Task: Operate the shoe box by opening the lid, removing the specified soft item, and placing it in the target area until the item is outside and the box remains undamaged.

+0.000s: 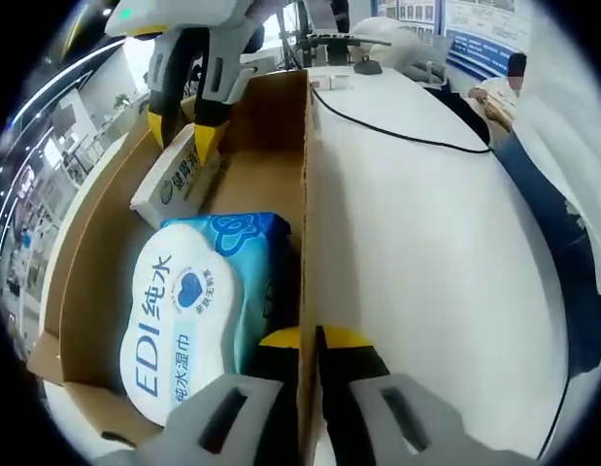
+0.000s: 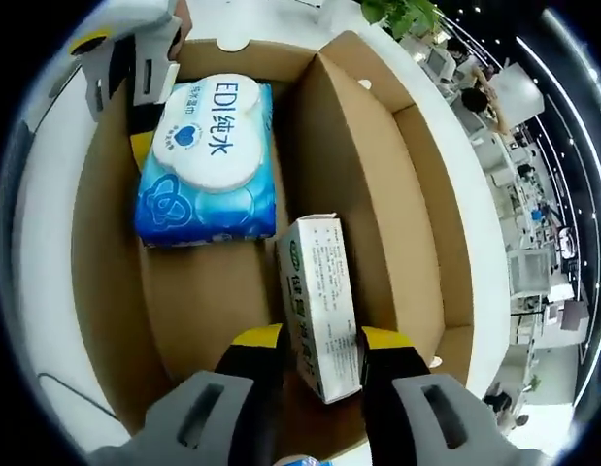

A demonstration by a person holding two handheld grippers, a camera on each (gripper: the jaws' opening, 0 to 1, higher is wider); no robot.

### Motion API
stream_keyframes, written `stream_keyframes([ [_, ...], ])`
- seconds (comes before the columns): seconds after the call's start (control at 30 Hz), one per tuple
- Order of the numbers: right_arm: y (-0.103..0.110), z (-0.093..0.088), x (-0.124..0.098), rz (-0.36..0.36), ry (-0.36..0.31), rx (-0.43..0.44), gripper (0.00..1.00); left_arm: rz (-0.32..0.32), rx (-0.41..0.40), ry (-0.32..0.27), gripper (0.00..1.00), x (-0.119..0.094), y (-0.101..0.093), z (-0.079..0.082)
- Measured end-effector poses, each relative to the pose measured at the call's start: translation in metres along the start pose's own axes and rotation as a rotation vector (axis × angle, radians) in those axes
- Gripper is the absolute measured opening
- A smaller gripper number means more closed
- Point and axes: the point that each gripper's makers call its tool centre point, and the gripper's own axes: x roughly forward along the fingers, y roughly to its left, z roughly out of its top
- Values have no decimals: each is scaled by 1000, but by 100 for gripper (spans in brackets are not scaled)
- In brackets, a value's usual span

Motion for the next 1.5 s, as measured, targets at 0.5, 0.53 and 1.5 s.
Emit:
stream_keyframes([
  [0.5,7,2,-9,86,-2,110,19,1,2,0,1,0,0,-1],
  [0.53,9,2,-10,107,-1,185,19,1,1,0,1,0,0,-1],
  [1.5,14,-4,-9,267,59,449,18,3,3,-1,1,1,0,-1],
])
